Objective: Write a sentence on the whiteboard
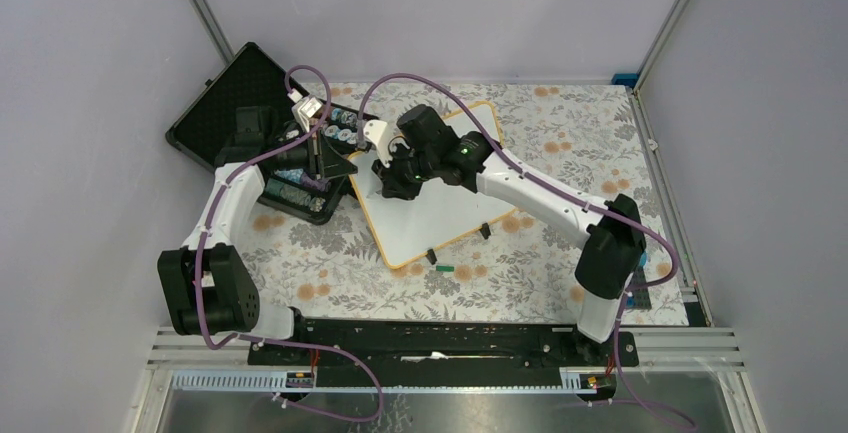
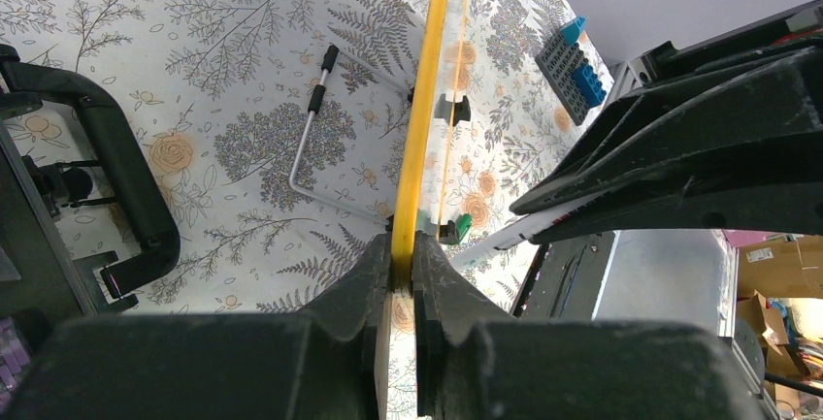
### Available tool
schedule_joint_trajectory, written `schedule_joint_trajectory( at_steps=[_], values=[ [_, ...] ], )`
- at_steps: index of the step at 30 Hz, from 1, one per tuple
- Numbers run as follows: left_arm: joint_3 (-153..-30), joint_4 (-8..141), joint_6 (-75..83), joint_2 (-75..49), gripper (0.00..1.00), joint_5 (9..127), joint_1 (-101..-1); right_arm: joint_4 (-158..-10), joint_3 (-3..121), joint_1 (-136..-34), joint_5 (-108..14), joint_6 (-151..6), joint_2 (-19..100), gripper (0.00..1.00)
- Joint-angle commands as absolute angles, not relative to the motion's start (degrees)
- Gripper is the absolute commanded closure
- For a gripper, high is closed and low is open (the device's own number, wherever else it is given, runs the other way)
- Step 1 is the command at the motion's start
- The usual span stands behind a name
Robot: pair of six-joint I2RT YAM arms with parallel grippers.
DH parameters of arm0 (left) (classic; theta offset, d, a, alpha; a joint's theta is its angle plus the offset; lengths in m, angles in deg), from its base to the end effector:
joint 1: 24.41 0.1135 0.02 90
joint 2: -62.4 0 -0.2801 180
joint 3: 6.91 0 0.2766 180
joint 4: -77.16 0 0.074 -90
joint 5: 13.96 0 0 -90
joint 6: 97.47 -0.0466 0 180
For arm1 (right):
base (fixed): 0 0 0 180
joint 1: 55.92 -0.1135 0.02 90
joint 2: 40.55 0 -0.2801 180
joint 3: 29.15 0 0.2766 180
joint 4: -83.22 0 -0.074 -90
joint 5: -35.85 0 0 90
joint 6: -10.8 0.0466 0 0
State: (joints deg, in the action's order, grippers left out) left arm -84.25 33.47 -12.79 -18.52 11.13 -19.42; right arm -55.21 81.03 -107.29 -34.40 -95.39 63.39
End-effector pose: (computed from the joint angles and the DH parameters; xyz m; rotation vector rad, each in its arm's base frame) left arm 0.3180 -0.0146 0.3039 0.5120 2.0330 -1.2171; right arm 0.2740 0.3681 0.3473 -1.4063 1.7414 0.7182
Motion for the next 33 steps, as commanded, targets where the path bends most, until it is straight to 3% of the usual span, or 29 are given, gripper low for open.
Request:
schedule_joint_trajectory(
  at_steps=[1,17,33],
  values=[
    [-83.94,35.89,-14.81,-16.88,1.00,12.49,-20.02,-55.75,84.37,-107.66,-37.03,-96.59,64.01,1.00],
    [-83.86,35.98,-15.02,-16.77,1.00,12.84,-20.06,-54.68,88.78,-106.10,-40.09,-97.23,65.33,1.00],
    [-83.70,35.98,-15.10,-16.35,1.00,13.28,-20.14,-54.72,82.41,-106.10,-40.14,-97.99,62.52,1.00]
  ],
)
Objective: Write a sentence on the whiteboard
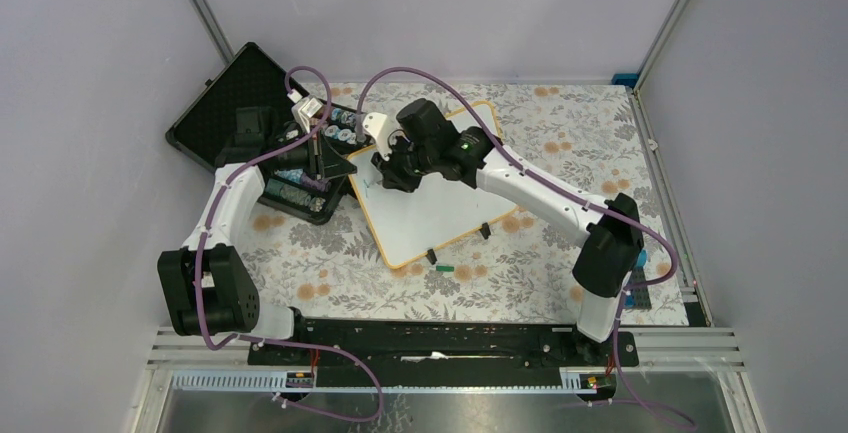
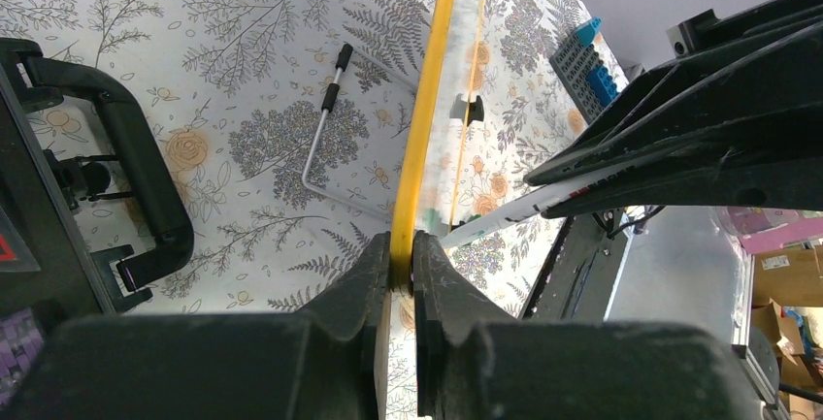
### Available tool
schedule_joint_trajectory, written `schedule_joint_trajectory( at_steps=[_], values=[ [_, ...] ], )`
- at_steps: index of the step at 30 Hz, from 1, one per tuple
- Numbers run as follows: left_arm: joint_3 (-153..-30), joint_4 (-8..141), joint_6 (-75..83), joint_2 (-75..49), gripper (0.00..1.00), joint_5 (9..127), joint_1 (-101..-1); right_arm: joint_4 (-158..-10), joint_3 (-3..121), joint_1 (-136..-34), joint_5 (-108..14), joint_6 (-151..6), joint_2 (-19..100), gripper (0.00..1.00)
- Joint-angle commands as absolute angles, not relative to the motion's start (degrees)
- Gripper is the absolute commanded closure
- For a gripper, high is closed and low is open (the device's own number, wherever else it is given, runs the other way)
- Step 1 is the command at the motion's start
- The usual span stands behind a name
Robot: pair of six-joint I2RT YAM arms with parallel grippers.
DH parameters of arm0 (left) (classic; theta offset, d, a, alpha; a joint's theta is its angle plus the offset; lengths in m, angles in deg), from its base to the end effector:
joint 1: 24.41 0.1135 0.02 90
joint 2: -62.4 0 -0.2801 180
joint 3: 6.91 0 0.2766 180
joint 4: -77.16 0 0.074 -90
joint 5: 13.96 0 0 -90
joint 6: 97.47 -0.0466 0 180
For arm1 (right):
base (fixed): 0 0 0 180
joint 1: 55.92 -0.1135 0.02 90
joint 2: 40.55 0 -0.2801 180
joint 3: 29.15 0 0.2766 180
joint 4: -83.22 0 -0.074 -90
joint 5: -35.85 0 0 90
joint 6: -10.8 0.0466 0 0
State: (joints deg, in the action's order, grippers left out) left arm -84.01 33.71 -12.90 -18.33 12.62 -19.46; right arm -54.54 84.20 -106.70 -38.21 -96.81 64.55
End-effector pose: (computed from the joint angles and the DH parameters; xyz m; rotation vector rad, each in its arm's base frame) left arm 0.3179 -0.0143 0.3030 0.5057 2.0446 -1.1866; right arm 0.2842 0.3685 0.3572 -1.3725 1.7284 0.6295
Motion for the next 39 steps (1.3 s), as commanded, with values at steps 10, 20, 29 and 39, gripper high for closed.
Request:
schedule_joint_trajectory(
  at_steps=[10,20,29,39],
  values=[
    [-83.64,35.98,-15.07,-16.36,1.00,13.24,-20.10,-54.74,80.67,-106.11,-39.80,-98.10,61.67,1.00],
    [-83.58,35.98,-15.04,-16.09,1.00,13.22,-20.13,-54.66,84.27,-104.97,-40.44,-97.63,62.18,1.00],
    [-83.59,35.98,-15.09,-16.15,1.00,13.36,-20.14,-54.71,86.43,-103.62,-40.36,-97.06,62.63,1.00],
    [-83.73,35.98,-15.03,-16.33,1.00,13.45,-20.11,-54.57,85.65,-103.30,-40.00,-97.25,62.59,1.00]
  ],
)
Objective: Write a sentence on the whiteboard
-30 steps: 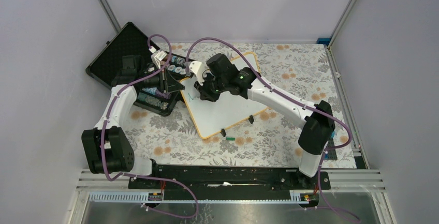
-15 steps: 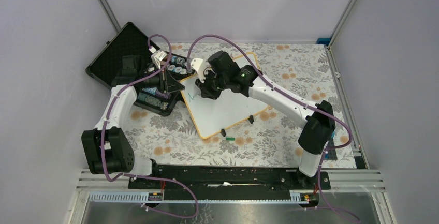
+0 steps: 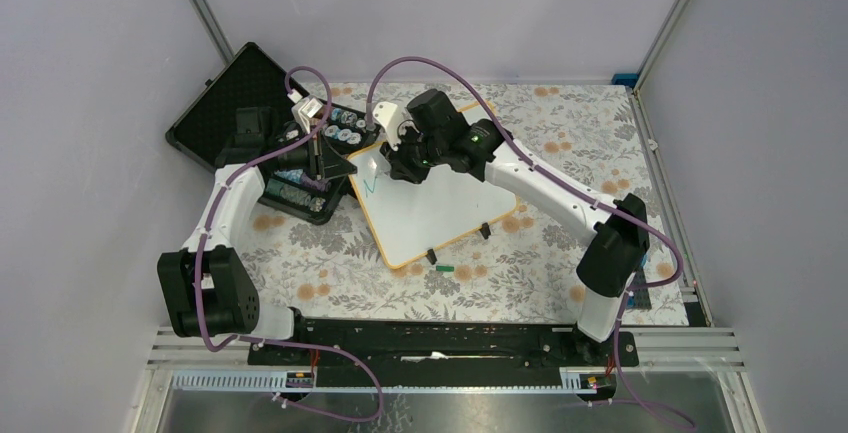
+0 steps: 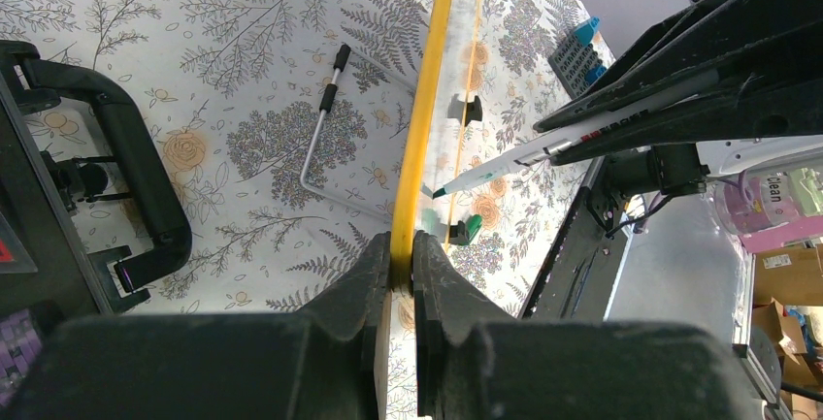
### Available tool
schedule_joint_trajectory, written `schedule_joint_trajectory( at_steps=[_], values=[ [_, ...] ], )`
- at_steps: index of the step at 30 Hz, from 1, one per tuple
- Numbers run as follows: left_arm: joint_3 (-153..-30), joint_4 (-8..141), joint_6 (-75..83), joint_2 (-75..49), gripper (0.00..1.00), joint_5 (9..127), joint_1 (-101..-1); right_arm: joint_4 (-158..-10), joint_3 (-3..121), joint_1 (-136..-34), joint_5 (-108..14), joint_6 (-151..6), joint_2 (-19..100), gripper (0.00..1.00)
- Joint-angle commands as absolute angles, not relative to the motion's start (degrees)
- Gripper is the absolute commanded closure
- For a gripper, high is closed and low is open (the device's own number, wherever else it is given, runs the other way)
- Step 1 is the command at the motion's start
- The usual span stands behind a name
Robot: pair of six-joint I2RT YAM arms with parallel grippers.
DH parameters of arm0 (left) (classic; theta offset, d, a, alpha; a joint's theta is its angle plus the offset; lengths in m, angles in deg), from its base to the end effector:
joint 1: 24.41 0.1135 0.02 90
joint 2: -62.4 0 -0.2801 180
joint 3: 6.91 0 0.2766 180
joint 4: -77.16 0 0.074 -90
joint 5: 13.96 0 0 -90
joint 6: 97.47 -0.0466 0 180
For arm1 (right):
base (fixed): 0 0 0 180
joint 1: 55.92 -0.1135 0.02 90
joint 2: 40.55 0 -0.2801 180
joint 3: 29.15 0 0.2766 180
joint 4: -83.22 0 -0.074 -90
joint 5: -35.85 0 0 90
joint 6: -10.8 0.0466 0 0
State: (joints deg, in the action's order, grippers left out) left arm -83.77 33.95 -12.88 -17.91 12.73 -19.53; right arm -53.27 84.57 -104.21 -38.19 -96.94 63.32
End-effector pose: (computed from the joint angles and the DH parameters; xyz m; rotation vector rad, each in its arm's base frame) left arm 0.3165 -0.0148 0.3039 0.5098 2.0401 -1.1814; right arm 0.2955 0.3508 0.3669 -1.3308 1.7464 0.6050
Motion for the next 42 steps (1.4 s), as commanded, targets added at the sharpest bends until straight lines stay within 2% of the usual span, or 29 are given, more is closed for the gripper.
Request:
schedule_joint_trajectory(
  at_steps=[1,17,31,42],
  values=[
    [-83.68,35.98,-15.03,-16.27,1.00,13.47,-20.15,-54.67,85.15,-103.26,-40.00,-97.34,62.44,1.00],
    [-83.52,35.95,-15.20,-16.17,1.00,13.91,-20.11,-54.61,78.96,-103.39,-38.00,-97.81,59.61,1.00],
    [-83.85,35.88,-15.12,-16.35,1.00,13.78,-20.20,-53.05,80.48,-101.92,-30.84,-96.66,56.23,1.00],
    [-83.66,35.90,-15.11,-16.09,1.00,13.89,-20.37,-53.78,79.93,-100.81,-34.81,-96.63,57.84,1.00]
  ],
)
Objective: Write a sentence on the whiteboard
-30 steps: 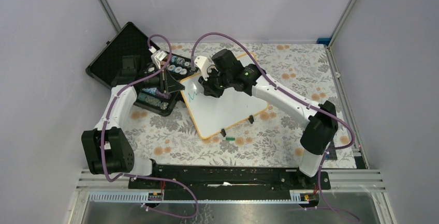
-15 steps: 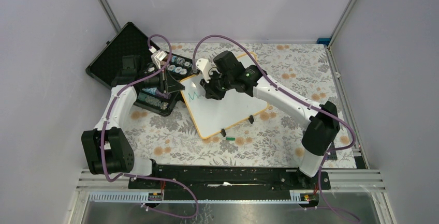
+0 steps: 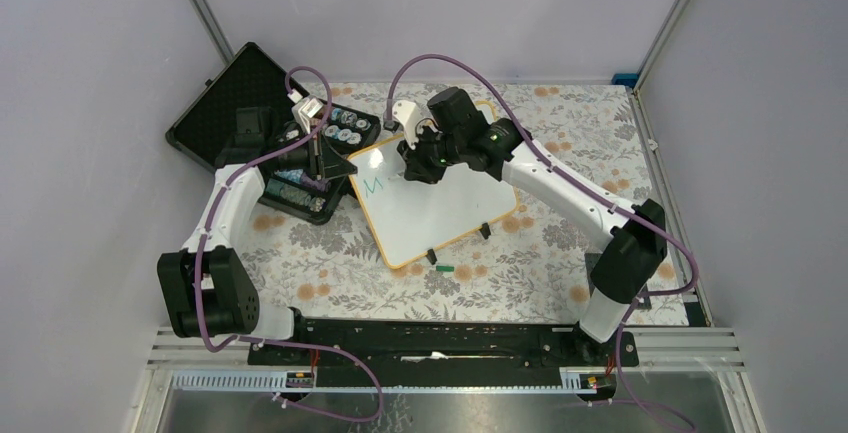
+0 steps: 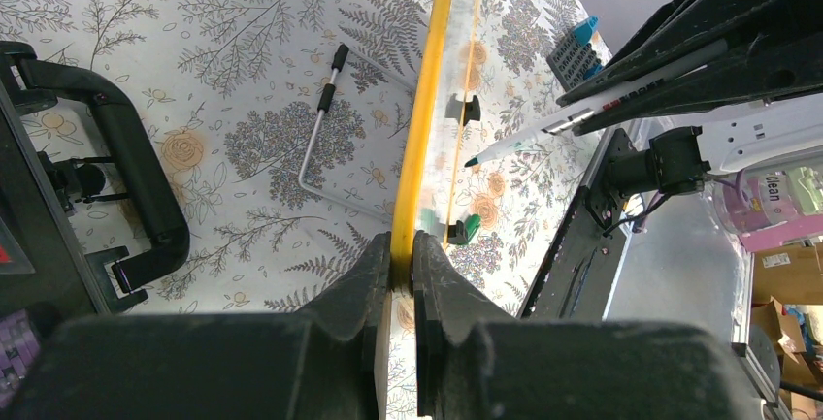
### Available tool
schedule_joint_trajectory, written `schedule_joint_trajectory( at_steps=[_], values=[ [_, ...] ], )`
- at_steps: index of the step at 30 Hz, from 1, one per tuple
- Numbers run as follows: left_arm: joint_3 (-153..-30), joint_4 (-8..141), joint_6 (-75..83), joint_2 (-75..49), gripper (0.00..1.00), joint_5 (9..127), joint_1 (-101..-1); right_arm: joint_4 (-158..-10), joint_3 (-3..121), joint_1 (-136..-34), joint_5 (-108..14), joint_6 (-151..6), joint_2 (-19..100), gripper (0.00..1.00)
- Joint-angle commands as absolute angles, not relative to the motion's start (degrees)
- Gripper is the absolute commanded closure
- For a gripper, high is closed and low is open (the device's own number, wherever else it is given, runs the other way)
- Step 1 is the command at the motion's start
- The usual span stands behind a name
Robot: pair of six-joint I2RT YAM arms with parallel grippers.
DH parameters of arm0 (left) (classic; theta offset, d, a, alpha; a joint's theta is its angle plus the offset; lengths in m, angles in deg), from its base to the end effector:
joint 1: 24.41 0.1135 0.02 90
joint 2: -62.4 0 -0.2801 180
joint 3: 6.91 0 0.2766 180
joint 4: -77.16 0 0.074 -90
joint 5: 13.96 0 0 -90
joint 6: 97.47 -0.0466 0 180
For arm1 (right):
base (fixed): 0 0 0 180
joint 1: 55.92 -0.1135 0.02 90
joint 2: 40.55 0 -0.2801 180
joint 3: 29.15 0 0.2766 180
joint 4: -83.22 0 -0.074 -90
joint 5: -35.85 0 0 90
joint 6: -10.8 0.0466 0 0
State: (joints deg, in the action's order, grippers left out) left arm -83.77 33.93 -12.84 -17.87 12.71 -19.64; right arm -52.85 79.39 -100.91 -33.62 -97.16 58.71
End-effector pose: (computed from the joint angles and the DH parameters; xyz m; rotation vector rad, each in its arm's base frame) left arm 0.3163 -0.0154 0.3041 0.5115 2.0399 -1.1831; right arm 0.2960 0.3190 0.3677 -1.3250 1.7647 0.6561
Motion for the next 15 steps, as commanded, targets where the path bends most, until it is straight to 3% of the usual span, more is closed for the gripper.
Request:
schedule_joint_trajectory(
  at_steps=[1,15],
  values=[
    [-83.59,35.90,-15.12,-16.01,1.00,13.94,-20.38,-53.82,80.11,-100.80,-34.95,-96.57,58.05,1.00],
    [-83.42,35.95,-15.29,-15.73,1.00,14.07,-20.37,-53.87,82.79,-100.91,-35.49,-95.99,60.67,1.00]
  ],
)
